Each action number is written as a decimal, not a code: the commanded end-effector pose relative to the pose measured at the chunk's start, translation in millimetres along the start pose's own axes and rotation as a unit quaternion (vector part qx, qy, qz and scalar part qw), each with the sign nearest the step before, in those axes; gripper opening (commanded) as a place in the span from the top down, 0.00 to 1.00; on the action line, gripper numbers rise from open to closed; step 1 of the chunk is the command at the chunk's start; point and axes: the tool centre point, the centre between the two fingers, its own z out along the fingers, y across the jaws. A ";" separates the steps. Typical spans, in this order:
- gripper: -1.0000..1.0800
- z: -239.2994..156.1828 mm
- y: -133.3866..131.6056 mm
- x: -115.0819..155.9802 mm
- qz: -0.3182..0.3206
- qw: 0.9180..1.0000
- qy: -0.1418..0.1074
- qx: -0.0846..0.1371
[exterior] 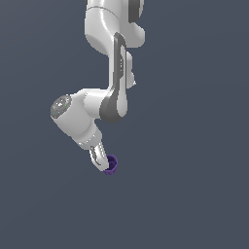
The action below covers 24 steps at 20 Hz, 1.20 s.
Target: Pick up the object and move it to a goal position.
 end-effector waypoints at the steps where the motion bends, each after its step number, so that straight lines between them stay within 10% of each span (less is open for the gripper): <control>1: 0.38 1.3 0.3 3.2 0.016 1.000 -0.003 0.002; 17: 0.38 32.1 1.2 4.6 0.024 1.000 -0.004 0.003; 18: 1.00 32.1 1.2 4.6 0.024 1.000 -0.004 0.003; 24: 1.00 32.1 1.2 4.6 0.024 1.000 -0.004 0.003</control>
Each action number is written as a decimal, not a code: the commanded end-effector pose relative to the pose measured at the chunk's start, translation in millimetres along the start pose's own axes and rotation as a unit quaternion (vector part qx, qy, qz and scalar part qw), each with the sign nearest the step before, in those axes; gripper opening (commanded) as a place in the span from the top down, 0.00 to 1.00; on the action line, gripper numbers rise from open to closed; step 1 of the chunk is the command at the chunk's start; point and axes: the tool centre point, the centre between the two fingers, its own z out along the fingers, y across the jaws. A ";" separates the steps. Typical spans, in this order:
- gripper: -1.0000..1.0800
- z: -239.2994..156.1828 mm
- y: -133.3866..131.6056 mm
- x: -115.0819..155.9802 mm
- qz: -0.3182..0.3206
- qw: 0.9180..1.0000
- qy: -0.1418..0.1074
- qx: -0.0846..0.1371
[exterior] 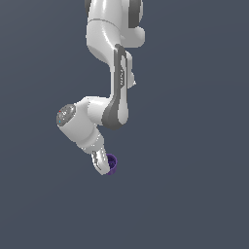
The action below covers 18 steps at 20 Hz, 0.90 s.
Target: Pick up the object and move it to a goal position.
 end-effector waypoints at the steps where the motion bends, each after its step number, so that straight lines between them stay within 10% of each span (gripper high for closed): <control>1: 1.00 0.4 0.3 0.2 0.000 1.000 0.000 0.000; 18: 1.00 -24.3 18.6 -18.1 0.000 1.000 0.000 0.000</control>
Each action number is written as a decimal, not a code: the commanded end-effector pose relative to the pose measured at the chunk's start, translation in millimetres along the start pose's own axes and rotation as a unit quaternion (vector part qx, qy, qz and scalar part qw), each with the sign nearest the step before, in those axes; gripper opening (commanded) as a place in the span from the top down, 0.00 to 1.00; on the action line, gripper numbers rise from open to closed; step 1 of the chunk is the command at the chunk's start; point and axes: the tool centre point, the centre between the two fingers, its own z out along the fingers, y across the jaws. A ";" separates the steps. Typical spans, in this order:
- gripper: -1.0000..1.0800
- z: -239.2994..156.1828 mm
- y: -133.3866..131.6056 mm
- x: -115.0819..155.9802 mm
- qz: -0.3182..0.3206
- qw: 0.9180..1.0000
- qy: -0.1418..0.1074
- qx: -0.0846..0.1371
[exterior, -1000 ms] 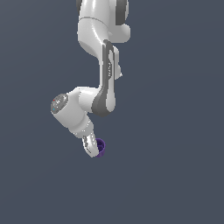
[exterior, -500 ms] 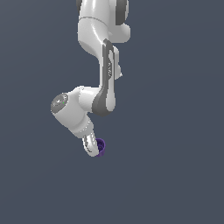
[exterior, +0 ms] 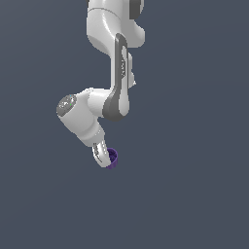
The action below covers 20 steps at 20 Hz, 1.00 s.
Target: Pick up the object and move it to a goal position.
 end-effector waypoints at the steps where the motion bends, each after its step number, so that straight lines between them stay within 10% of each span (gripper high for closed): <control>1: 1.00 -10.0 5.8 -6.5 0.000 1.000 0.001 0.001; 20: 1.00 -116.2 85.3 -84.3 0.000 1.000 0.000 0.001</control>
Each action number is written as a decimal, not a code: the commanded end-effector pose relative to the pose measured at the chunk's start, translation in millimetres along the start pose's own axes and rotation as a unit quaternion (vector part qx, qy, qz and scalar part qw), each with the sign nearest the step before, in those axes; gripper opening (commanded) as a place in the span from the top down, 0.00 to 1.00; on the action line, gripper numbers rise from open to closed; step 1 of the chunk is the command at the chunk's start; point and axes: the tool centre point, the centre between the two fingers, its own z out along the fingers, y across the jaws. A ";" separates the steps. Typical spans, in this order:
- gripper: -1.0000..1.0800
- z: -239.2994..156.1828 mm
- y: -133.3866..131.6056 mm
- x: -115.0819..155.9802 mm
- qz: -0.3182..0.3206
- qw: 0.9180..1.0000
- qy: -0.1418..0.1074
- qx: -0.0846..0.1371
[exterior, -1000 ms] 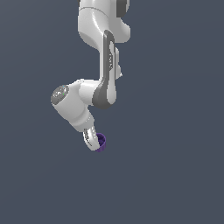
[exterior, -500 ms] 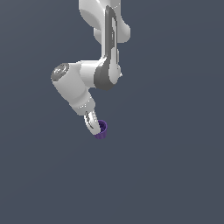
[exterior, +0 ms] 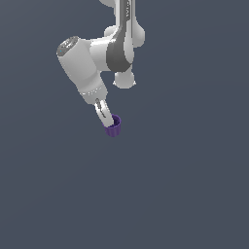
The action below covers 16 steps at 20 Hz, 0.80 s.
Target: Pick up the object and move it to a goal position.
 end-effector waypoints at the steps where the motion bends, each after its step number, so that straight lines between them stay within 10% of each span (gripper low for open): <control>1: 1.00 -15.8 10.9 -11.0 0.000 1.000 0.000 0.001; 16: 1.00 -96.9 66.3 -67.1 0.000 1.000 0.002 0.000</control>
